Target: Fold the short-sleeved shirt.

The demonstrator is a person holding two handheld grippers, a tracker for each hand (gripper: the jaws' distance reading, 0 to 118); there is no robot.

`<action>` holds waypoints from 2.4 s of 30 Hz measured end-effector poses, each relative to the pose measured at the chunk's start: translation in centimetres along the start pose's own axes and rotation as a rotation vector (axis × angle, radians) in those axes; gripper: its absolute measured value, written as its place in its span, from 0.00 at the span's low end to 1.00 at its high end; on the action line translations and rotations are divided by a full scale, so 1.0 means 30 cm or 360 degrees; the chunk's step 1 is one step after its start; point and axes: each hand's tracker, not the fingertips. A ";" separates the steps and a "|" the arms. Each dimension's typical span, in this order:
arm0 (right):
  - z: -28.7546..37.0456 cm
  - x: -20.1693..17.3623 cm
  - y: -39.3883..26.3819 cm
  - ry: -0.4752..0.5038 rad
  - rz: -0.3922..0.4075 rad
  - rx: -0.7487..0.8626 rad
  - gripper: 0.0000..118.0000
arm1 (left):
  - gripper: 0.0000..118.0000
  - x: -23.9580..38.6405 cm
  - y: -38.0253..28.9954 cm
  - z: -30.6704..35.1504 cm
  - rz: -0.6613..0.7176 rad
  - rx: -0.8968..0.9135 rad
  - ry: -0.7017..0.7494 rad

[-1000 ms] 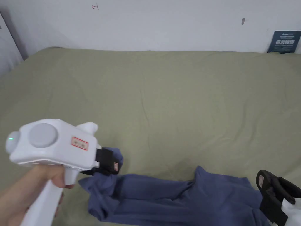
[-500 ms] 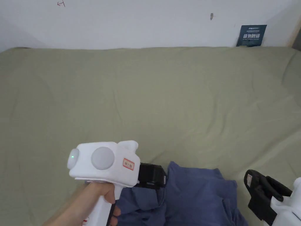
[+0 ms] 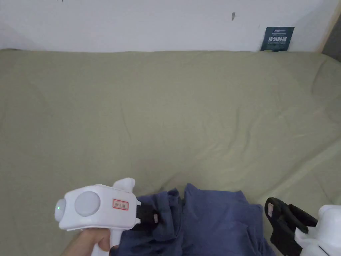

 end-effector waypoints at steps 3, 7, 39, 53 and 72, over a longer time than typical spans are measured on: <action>-0.001 0.023 -0.006 -0.0028 -0.0003 -0.0031 0.03 | 0.00 0.014 -0.033 -0.088 -0.0017 -0.0008 0.0001; -0.009 0.033 -0.008 -0.0052 -0.0007 -0.0054 0.03 | 0.00 -0.037 -0.022 -0.018 0.0134 0.0024 -0.0158; -0.097 -0.121 0.004 0.0049 0.0093 -0.0085 0.03 | 0.06 -0.384 -0.001 0.234 0.0309 -0.0082 -0.0190; -0.080 -0.112 0.024 0.0128 0.0082 -0.0037 0.03 | 0.06 -0.479 -0.087 0.735 0.0422 0.0308 0.0138; -0.036 -0.040 0.003 0.0125 -0.0020 -0.0005 0.03 | 0.06 0.272 0.009 0.414 -0.0395 -0.0009 0.0611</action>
